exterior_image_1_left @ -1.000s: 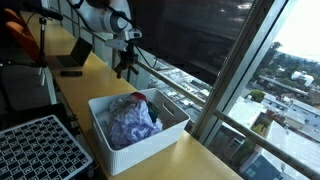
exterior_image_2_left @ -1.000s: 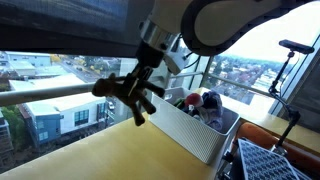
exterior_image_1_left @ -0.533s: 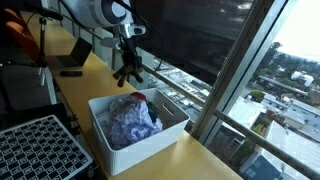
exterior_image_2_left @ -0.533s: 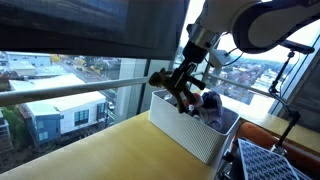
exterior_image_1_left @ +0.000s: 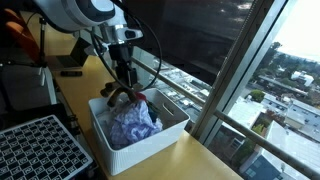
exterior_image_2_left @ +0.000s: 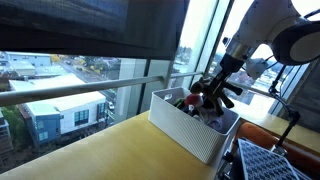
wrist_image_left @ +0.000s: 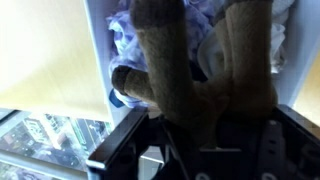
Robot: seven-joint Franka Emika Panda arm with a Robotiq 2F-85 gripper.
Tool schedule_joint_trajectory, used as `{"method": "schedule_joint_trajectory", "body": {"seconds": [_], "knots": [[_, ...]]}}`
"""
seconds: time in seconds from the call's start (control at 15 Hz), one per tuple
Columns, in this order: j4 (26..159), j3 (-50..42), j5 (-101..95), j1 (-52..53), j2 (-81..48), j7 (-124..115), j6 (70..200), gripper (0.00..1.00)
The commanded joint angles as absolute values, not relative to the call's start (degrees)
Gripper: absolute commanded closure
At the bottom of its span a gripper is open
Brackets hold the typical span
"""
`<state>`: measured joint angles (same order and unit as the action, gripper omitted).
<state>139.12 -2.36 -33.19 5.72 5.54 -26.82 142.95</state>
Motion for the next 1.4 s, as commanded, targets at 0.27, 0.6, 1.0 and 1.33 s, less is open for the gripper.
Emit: {"method": "schedule_joint_trajectory", "body": {"seconds": [0.27,0.6,1.0,1.33], "knots": [[135.26,0.8,-37.55,1.07,-1.62,-30.13,143.79,1.0],[129.11,-1.48,-38.7,2.07,-10.58,-29.65,144.87,1.0],[121.06,-3.18,-35.27,2.8,-18.99,-25.63,145.32,1.0],[118.14,-3.05,-30.64,3.23,-24.99,-21.27,147.29,1.0]]}}
